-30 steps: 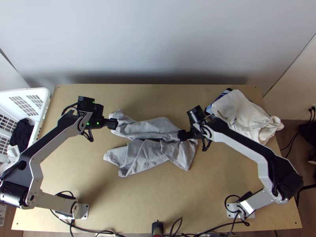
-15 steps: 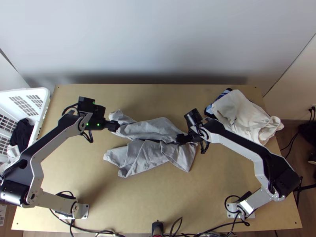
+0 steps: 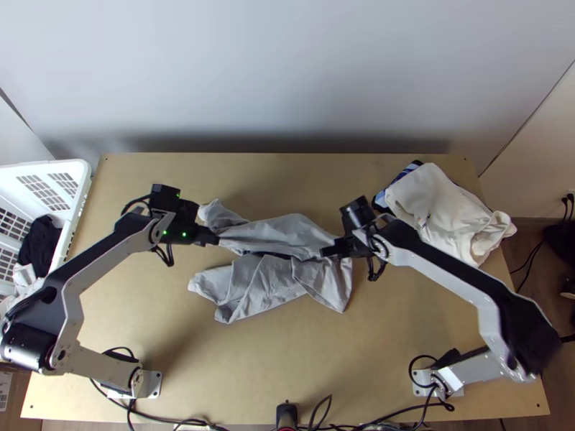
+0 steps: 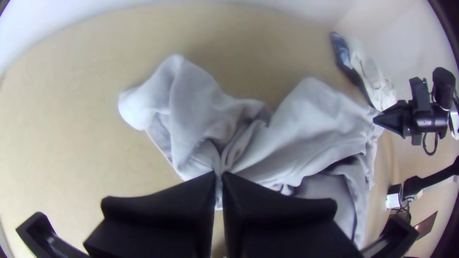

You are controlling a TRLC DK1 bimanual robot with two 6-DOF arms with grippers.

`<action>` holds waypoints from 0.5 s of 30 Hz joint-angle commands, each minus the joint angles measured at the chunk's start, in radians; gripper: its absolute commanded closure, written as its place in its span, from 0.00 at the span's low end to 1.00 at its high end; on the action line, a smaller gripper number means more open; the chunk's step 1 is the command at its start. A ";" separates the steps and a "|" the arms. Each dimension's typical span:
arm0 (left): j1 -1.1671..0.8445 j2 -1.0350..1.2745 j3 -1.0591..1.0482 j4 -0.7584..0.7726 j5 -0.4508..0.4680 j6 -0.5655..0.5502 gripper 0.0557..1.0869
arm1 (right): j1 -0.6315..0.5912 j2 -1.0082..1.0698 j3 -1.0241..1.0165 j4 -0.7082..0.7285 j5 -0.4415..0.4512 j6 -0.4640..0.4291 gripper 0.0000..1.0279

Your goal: Fold the t-shirt

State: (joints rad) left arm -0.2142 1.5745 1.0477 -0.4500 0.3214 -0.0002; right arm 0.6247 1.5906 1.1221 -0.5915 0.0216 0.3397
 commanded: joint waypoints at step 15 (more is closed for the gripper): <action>0.130 -0.254 0.629 0.019 0.094 -0.561 0.97 | 0.036 -0.489 0.265 0.136 0.024 -0.093 0.97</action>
State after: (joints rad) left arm -0.1318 1.3708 1.4624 -0.4351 0.3672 -0.3843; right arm 0.6262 1.2312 1.3163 -0.4965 0.0448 0.3069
